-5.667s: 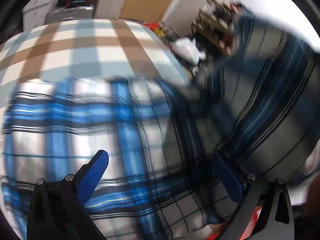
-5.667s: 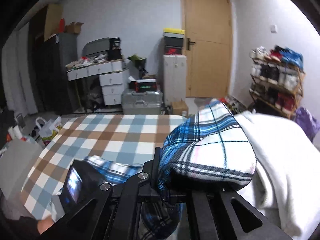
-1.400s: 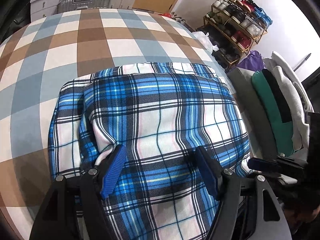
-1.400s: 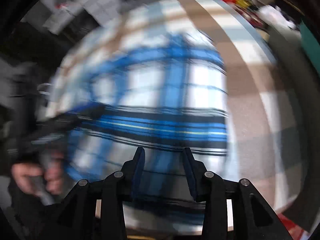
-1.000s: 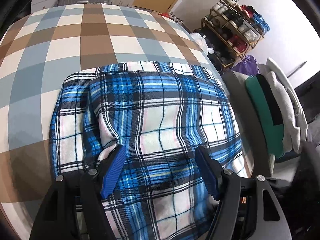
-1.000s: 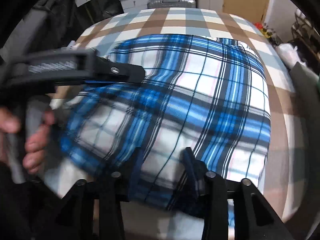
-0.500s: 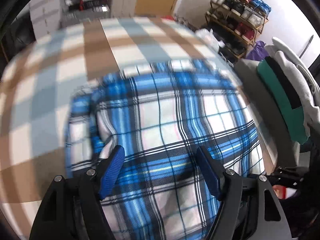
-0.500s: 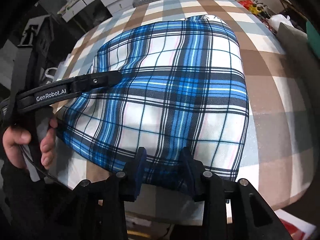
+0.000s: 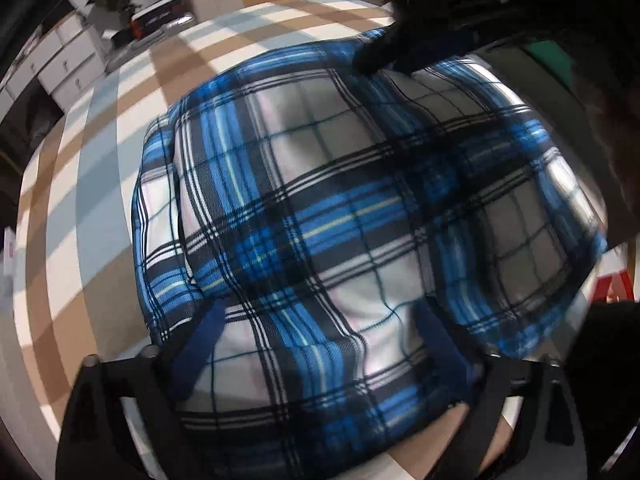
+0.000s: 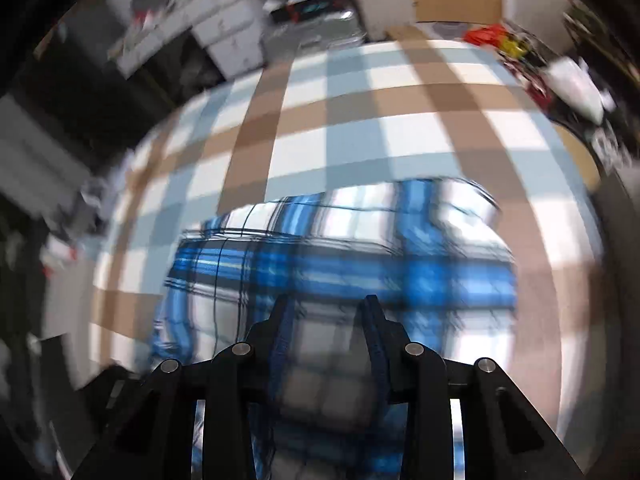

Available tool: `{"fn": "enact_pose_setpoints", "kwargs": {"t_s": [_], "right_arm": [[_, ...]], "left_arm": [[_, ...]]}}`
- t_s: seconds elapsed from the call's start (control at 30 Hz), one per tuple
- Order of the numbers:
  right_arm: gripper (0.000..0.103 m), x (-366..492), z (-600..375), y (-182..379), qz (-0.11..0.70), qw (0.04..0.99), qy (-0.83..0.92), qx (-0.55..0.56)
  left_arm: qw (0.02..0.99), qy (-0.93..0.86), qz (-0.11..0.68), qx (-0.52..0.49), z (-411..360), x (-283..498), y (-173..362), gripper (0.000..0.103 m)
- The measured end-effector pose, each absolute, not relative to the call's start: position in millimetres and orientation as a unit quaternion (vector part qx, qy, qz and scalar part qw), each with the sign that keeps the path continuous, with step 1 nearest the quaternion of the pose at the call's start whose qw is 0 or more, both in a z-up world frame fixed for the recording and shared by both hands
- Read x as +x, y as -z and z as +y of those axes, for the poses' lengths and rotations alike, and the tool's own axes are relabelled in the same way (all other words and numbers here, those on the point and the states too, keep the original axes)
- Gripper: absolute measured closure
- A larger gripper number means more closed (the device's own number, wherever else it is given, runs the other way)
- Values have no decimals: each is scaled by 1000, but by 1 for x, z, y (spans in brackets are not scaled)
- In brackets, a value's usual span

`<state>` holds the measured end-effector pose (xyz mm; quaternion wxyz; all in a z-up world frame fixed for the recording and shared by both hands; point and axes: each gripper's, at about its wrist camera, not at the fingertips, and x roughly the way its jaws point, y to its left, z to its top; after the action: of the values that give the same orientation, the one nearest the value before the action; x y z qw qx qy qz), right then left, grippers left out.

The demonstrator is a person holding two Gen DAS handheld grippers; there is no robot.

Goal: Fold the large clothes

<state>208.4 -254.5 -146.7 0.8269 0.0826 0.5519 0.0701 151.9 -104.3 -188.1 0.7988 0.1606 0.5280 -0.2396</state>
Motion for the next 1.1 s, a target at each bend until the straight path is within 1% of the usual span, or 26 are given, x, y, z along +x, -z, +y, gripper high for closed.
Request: {"fn": "enact_pose_setpoints", "kwargs": {"t_s": [0.07,0.1,0.17,0.23,0.3,0.33,0.4,0.47,0.5,0.53,0.57,0.6,0.67,0.73,0.8,0.87,0.9,0.97,1.0,1.03,1.1], "right_arm": [[67,204,-251,170,574,814,-64,62],[67,204,-248,174,565,822,-60,44],[67,206,-241,172,567,821,-59,11],[71,205,-250,164,574,815,-74,27],[72,205,-266,147,557,824,-82,58],[70,202,-280,136,538,837,-70,69],[69,203,-297,121,514,853,-48,81],[69,212,-312,126,519,851,-15,75],[71,221,-318,138,536,841,-4,73],[79,228,-322,154,557,827,-2,76],[81,233,-323,172,579,811,-2,77],[80,233,-325,182,584,807,-3,82],[80,231,-324,183,569,818,-6,82],[80,232,-322,179,577,814,-11,70],[80,233,-322,168,564,822,-24,69],[81,234,-328,155,538,840,-18,64],[79,236,-331,153,532,845,-6,59],[79,245,-333,170,562,826,7,50],[78,249,-334,187,595,802,1,54],[78,248,-333,187,575,817,-1,49],[78,241,-332,186,574,817,-11,45]], "left_arm": [[800,238,531,146,-101,157,189,1],[795,240,537,147,-102,159,188,1],[790,246,545,134,-97,163,182,1],[795,246,544,108,-88,169,169,1],[805,254,529,86,-82,173,153,1],[817,255,511,72,-79,175,140,1],[843,244,477,43,-75,191,117,1],[856,243,457,6,-79,215,101,1],[854,255,454,-15,-82,232,99,1],[848,261,461,-27,-86,248,102,1],[842,260,472,-33,-83,258,111,1],[832,253,492,-42,-88,272,125,1],[812,246,528,-41,-99,286,152,1],[801,217,558,2,-106,292,182,1],[802,226,552,16,-111,282,182,1],[794,229,563,5,-107,285,181,1],[794,231,563,2,-106,285,181,1],[796,235,558,7,-106,284,181,1],[798,236,554,8,-105,281,178,1],[799,231,555,9,-101,279,177,1],[796,223,563,-7,-88,274,173,1]]}}
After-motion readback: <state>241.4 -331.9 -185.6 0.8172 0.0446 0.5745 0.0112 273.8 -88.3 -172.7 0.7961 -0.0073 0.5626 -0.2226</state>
